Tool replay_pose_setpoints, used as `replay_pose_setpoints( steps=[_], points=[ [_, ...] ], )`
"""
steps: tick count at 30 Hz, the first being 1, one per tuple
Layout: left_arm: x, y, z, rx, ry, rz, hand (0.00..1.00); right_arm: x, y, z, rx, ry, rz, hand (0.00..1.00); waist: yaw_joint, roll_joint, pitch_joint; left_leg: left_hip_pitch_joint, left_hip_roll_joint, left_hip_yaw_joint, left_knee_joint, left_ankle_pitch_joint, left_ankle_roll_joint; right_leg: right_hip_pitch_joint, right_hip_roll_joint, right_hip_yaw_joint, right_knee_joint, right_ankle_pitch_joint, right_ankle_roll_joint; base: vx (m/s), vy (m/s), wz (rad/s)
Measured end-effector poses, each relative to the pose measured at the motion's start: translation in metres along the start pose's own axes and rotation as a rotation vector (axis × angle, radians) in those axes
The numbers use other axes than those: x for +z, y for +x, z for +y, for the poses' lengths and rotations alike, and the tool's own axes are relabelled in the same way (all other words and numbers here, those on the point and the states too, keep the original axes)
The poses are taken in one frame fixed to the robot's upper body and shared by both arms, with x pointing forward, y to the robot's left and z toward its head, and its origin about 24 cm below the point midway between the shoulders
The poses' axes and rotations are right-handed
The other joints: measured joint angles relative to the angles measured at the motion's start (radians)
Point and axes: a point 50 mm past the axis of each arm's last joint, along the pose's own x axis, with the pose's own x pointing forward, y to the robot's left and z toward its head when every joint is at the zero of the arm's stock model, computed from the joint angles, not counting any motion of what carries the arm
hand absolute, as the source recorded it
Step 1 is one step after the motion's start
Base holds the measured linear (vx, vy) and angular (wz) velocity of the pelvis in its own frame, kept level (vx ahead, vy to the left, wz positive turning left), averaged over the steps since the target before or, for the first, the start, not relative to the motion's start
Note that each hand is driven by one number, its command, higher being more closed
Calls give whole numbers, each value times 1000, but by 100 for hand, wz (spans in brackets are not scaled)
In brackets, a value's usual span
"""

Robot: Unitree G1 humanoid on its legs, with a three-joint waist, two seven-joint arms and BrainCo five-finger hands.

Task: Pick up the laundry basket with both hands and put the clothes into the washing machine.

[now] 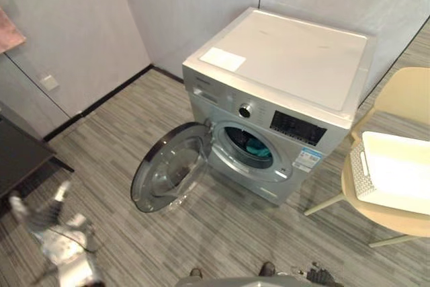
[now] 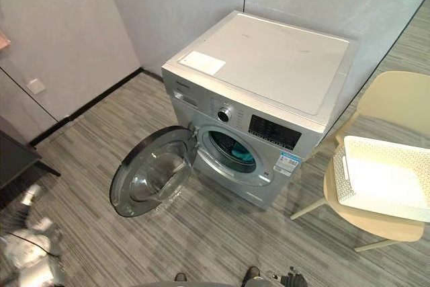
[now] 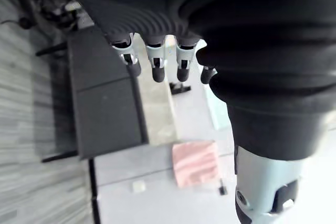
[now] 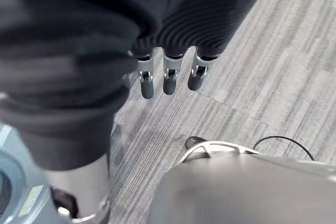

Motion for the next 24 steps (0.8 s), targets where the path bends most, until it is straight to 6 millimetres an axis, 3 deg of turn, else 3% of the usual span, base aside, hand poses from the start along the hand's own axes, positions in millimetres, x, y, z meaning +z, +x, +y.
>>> replay_pose_setpoints(
  steps=[2,6,8,14,17,20,24],
  points=[
    [39,40,-3,34,14,-96,0,19,3,13,62,-71,-63,0,2,-44,34,-53,5,4,21,12,-10,-49,1,3,13,7,-11,-55,-50,-7],
    [97,74,-32,-27,-30,-189,0,58,3,25,96,-101,-210,0,14,-104,111,-159,27,3,51,19,-17,-141,13,-3,20,30,-45,-164,-59,-1],
    [137,78,-63,-119,-108,-250,0,78,-1,29,106,-65,-307,0,36,-148,159,-229,42,4,71,28,-30,-201,19,-8,22,38,-58,-191,-54,-5],
    [216,61,-132,-328,-284,-344,0,95,-9,26,82,5,-412,0,36,-196,238,-390,85,29,74,69,-44,-297,52,-57,-65,108,-78,-111,-54,11],
    [245,50,-154,-410,-299,-384,0,103,-13,24,70,28,-453,0,34,-209,274,-444,90,29,81,90,-41,-332,60,-63,-97,145,-91,26,25,-1],
    [261,39,-174,-503,-261,-403,0,109,-17,24,71,40,-493,0,31,-214,288,-494,93,25,107,90,-41,-354,68,-70,-122,159,-97,71,48,2],
    [257,40,-185,-579,-196,-342,0,118,-21,24,77,62,-540,0,26,-217,303,-520,95,26,113,90,-41,-373,71,-71,-129,163,-97,97,54,-1]
  ],
)
